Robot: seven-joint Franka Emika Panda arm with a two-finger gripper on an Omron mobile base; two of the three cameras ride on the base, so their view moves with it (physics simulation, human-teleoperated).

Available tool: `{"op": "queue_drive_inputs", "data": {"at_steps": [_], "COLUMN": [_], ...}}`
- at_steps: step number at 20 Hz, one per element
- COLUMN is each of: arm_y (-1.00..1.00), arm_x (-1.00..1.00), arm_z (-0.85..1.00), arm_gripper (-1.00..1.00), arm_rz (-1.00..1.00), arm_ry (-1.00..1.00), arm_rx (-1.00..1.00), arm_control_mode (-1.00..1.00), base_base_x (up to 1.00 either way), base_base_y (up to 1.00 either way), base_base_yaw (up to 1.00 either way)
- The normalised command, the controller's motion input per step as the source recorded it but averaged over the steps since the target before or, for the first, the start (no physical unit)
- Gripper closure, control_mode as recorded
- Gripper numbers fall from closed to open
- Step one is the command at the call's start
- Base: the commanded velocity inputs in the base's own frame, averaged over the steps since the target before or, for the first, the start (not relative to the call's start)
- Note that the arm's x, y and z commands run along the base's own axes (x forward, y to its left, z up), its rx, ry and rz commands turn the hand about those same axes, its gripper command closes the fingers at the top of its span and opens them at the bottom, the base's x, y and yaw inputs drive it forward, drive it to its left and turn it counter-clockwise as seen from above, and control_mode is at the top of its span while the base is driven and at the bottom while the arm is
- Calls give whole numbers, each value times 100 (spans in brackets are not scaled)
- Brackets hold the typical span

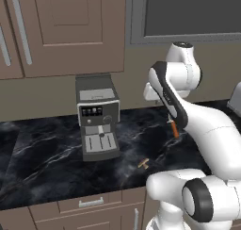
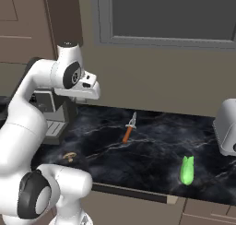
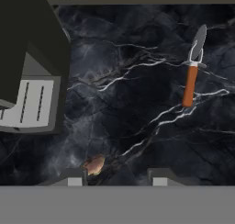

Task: Place the mushroom and corn inside the fridge drawer. Close the drawer after placing the vegetables.

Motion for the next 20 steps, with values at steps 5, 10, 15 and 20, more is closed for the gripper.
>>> {"op": "queue_drive_inputs", "data": {"at_steps": [5, 10, 15, 20], "arm_y": [0, 13, 22, 50], "arm_x": [-25, -97, -69, 3], "arm_z": [-29, -100, -93, -74], "arm_gripper": [-100, -100, -100, -100], "arm_rz": [0, -9, -13, -28], "arm_ry": [1, -10, 0, 0], "arm_rx": [-1, -17, 13, 26], "arm_control_mode": [-100, -100, -100, -100], "base_base_x": [0, 0, 0, 0], "base_base_y": [0, 0, 0, 0], "base_base_yaw": [0, 0, 0, 0]}}
